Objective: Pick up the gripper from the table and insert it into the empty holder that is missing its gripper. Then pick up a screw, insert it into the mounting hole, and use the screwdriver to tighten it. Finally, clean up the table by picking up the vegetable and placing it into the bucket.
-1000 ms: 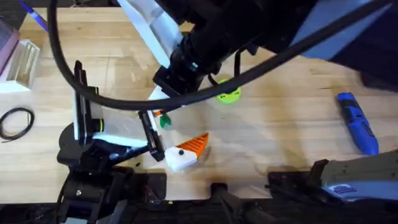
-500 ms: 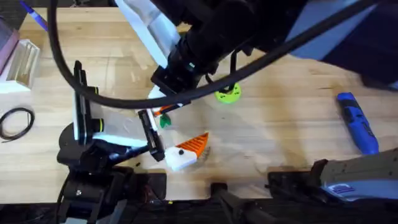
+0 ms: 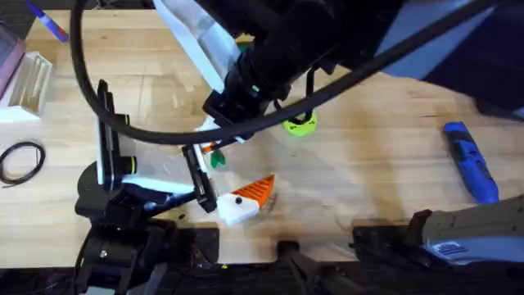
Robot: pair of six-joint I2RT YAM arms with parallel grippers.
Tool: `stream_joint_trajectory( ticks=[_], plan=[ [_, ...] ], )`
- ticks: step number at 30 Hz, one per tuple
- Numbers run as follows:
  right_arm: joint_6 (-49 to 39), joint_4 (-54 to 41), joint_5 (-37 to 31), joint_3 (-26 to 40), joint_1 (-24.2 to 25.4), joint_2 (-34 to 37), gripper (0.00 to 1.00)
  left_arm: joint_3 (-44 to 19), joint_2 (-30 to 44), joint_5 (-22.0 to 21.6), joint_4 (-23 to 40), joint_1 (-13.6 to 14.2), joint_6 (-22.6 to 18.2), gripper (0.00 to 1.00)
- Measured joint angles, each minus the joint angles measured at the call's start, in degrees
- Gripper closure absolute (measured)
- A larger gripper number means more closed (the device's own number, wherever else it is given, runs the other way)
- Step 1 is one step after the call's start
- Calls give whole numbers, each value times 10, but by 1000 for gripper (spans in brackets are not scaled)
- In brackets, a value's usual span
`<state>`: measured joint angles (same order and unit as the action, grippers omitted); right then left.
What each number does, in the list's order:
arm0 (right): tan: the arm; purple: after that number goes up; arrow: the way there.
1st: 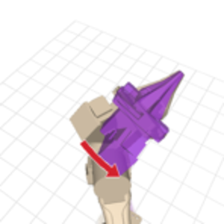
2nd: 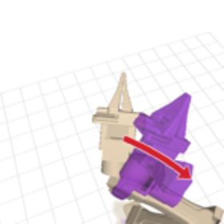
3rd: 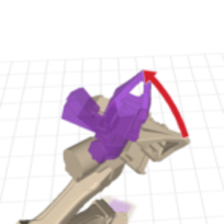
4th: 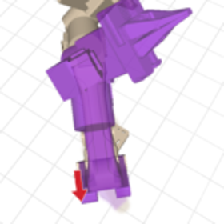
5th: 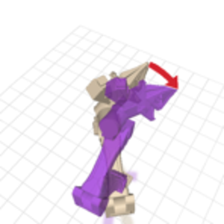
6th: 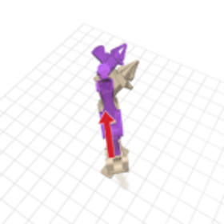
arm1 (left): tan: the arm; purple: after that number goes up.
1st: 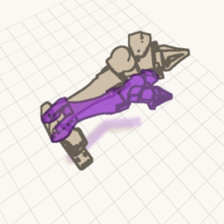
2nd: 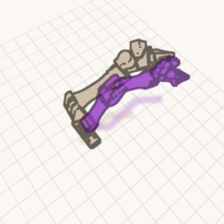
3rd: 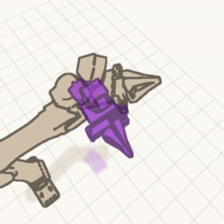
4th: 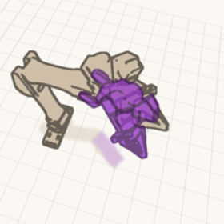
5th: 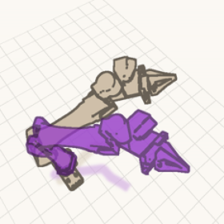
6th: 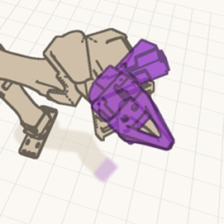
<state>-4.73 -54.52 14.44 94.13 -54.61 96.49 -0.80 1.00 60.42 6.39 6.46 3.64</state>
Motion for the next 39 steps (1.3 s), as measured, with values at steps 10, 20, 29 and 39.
stream_joint_trajectory(
  ticks=[10,20,29,39],
  plan=[
    [-2,-12,0,0,0,0,995,0,0,0,0,0,0,14],
    [-5,-12,0,0,-2,0,995,0,0,0,0,0,0,16],
    [-14,-10,-7,0,-12,0,995,0,0,2,0,0,0,15],
    [-16,-17,-18,0,-13,0,995,0,0,3,1,0,1,16]
  ],
)
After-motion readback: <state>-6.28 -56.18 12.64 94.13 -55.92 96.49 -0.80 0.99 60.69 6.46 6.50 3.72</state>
